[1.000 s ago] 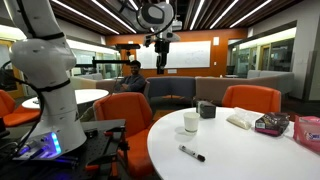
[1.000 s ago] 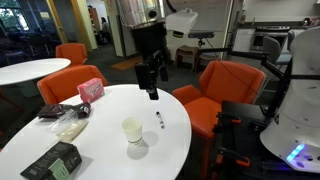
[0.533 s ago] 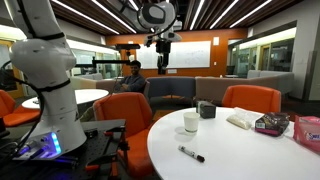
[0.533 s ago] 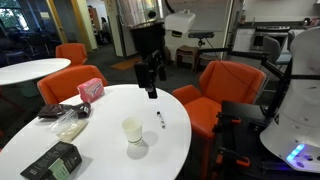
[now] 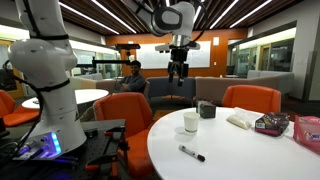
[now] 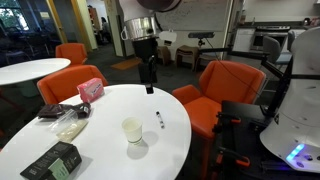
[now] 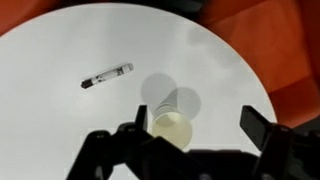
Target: Put the cup before the marker
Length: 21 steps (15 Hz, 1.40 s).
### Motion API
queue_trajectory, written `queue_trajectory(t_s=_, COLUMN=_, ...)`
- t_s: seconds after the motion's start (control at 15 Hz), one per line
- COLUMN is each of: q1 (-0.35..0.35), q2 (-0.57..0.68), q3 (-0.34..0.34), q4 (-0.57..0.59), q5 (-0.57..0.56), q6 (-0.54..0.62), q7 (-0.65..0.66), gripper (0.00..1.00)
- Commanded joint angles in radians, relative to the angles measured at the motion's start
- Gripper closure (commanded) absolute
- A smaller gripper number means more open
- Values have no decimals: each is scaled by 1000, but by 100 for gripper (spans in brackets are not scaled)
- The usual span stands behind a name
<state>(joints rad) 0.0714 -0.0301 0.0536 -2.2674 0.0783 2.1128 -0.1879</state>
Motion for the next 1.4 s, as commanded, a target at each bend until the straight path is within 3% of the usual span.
queue_trajectory(t_s=0.0, q1=-28, q2=133, q3=-21, q4=67, q5=75, q6=89, q7=-102, gripper=0)
queue_trajectory(t_s=0.13, q1=-47, q2=216, q3=-14, q4=93, q5=127, q6=210, q7=-148, gripper=0)
queue_trajectory(t_s=0.33, q1=-72, q2=352, q3=12, q4=166, q5=172, q6=295, q7=-190, gripper=0)
queue_trajectory(t_s=0.87, q1=-111, q2=613, q3=52, q4=370, q5=121, q6=232, q7=-161, gripper=1)
queue_trajectory(t_s=0.93, q1=-112, q2=630, q3=54, q4=386, q5=117, q6=226, q7=-160, gripper=10)
queue_trajectory(t_s=1.0, q1=-113, q2=644, q3=55, q4=400, q5=113, q6=222, q7=-157, gripper=26)
queue_trajectory(t_s=1.13, q1=-111, q2=663, q3=53, q4=423, q5=103, q6=206, q7=-153, gripper=35)
queue_trajectory(t_s=1.33, q1=-115, q2=675, q3=52, q4=444, q5=77, q6=168, q7=-175, gripper=58)
